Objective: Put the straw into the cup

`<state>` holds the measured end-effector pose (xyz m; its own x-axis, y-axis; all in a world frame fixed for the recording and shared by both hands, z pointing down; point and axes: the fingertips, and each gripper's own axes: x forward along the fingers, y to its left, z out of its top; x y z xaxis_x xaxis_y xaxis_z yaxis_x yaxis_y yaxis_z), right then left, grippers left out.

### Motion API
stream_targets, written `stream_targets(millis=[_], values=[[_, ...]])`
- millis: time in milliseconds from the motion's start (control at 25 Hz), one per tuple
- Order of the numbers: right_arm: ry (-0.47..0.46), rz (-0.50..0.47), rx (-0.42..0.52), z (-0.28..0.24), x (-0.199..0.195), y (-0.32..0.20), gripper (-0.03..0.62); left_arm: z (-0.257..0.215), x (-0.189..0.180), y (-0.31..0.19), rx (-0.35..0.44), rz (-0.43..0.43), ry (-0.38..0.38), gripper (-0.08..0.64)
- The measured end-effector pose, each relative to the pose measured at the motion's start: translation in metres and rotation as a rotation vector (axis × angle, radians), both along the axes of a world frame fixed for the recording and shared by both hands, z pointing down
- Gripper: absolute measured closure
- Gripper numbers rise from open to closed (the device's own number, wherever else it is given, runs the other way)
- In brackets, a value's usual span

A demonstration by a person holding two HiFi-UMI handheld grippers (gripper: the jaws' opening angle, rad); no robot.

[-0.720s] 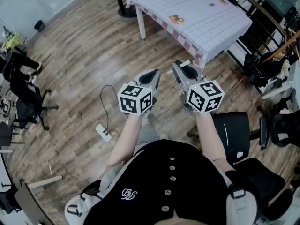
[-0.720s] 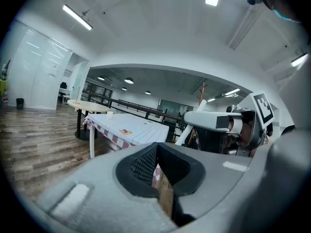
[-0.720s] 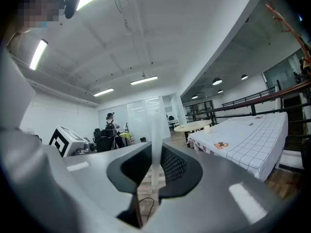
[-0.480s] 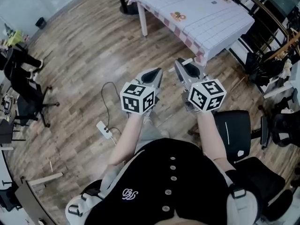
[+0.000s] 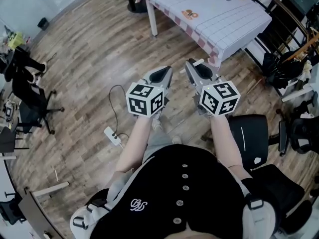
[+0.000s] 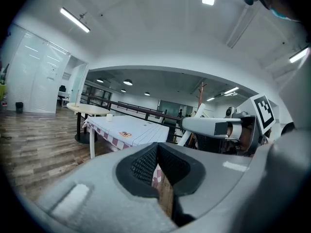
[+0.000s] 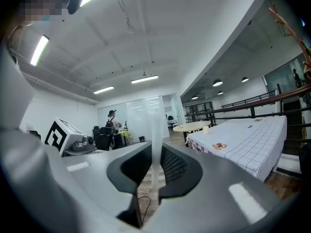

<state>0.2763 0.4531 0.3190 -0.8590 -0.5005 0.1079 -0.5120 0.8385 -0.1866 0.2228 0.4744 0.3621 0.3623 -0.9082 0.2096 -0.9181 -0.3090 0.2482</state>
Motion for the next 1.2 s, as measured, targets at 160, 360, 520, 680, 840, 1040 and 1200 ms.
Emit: stream_targets(millis=[160,360,520,680,840,1040,1200], values=[[-0.014,-0.001,-0.004,0.002,0.0,-0.007,0.541,0.002,0.0,-0.008,0.0,0.004,0.005,0.563],[-0.001,-0.003,0.006,0.006,-0.011,-0.02,0.541,0.021,-0.008,-0.015,-0.058,0.02,0.045,0.563],[-0.008,0.015,-0.001,0.007,-0.029,-0.043,0.541,0.025,-0.027,-0.035,-0.069,0.031,0.051,0.563],[-0.023,0.041,-0.005,0.001,-0.054,-0.079,0.542,0.017,-0.06,-0.076,-0.047,0.032,0.059,0.563],[-0.013,0.076,0.0,-0.003,-0.072,-0.118,0.541,0.012,-0.085,-0.118,-0.041,0.059,0.079,0.563],[-0.019,0.134,0.006,-0.014,-0.093,-0.157,0.541,-0.001,-0.108,-0.158,-0.025,0.106,0.083,0.563],[-0.023,0.153,0.014,-0.019,-0.11,-0.176,0.541,-0.006,-0.119,-0.177,-0.017,0.149,0.069,0.563]])
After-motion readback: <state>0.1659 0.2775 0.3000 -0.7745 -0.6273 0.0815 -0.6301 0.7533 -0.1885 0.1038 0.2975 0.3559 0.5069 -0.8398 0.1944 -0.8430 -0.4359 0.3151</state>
